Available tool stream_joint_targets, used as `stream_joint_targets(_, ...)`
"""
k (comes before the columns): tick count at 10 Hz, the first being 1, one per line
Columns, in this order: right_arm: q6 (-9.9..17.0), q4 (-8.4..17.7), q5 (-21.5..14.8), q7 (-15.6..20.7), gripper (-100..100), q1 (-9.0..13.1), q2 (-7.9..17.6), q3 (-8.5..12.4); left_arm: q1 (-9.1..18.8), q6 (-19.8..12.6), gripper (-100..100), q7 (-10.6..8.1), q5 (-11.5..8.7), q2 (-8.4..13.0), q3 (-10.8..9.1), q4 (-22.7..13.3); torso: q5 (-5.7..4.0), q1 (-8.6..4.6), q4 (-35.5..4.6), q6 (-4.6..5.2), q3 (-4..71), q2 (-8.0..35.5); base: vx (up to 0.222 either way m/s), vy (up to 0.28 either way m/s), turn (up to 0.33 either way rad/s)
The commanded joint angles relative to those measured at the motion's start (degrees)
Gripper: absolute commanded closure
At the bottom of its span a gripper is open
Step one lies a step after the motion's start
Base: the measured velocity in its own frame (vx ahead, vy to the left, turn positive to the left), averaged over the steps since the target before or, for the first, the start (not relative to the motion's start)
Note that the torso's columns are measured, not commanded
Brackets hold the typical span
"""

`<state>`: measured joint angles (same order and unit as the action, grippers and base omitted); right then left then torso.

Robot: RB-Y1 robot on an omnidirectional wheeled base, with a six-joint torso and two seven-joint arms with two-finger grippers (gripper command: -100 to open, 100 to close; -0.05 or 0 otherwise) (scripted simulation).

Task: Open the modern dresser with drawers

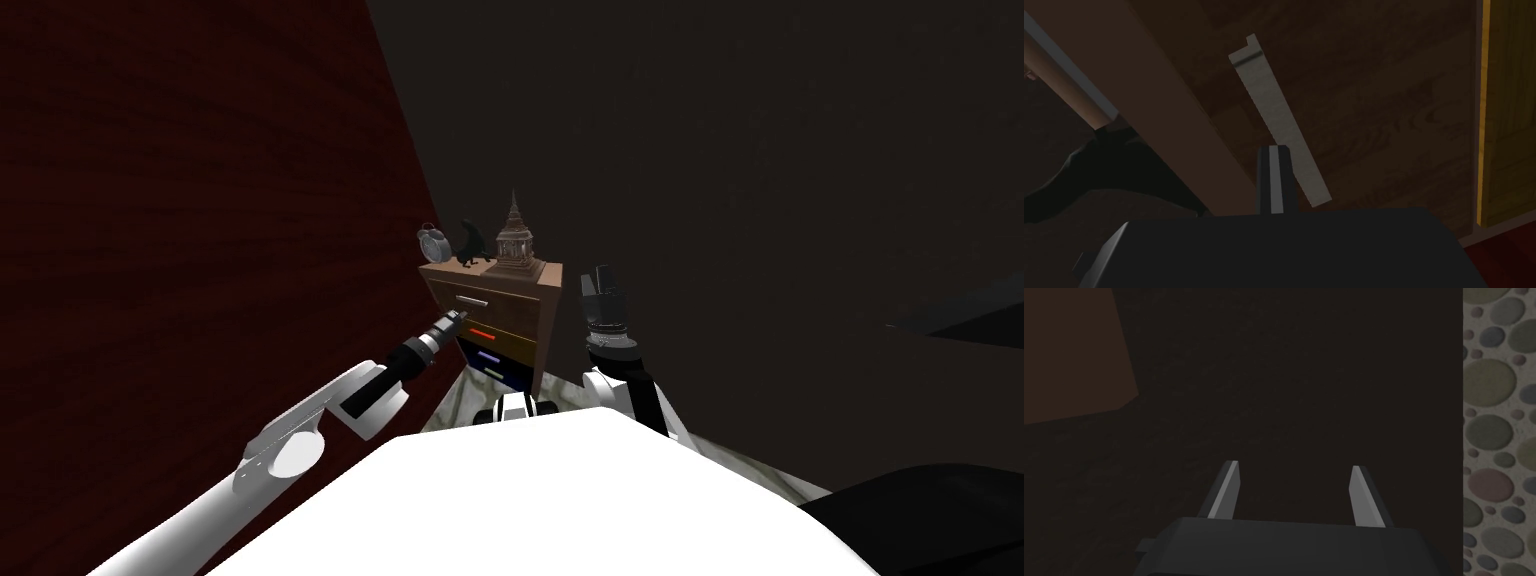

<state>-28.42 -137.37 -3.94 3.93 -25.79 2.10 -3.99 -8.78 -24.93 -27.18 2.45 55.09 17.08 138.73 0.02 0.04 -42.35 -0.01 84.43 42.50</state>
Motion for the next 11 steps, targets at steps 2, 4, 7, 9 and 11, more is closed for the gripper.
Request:
stream_joint_targets(2, 0.0, 0.0, 0.0, 0.0, 0, 0.0, 0.0, 0.0, 0.4, -0.1, -100, -0.07, 0.1, -0.3, 0.18, -0.5, -0.06, -0.20, 0.1, 0.03, 0.3, -0.5, -0.019, 0.000, -0.036)
stream_joint_targets(4, 0.0, 0.0, 0.0, 0.0, 0, 0.0, 0.0, 0.0, 0.7, 0.1, -100, 0.07, 0.0, -0.7, 0.07, -1.3, -0.13, -0.36, 0.3, 0.02, 0.5, -0.8, 0.119, -0.082, -0.047)
stream_joint_targets(7, 0.0, 0.0, 0.0, 0.0, 0, 0.0, 0.0, 0.0, 1.1, 0.2, -100, 0.19, -0.1, -1.1, -0.07, -2.1, 0.00, 0.00, 0.1, 0.00, 0.1, -0.2, 0.119, -0.073, -0.039)
stream_joint_targets(9, 0.0, 0.0, 0.0, 0.0, 0, 0.0, 0.0, 0.0, 1.2, 0.0, -100, 0.13, -0.2, -0.9, -0.20, -2.0, 0.04, 0.18, -0.1, -0.01, -0.1, 0.2, 0.012, -0.008, -0.006)
stream_joint_targets(11, 0.0, 0.0, 0.0, 0.0, 0, 0.0, 0.0, 0.0, 0.9, -0.3, 100, -0.36, 0.0, -0.1, 0.01, -0.9, 0.00, 0.01, 0.0, 0.00, 0.1, -0.1, -0.049, 0.029, 0.049)
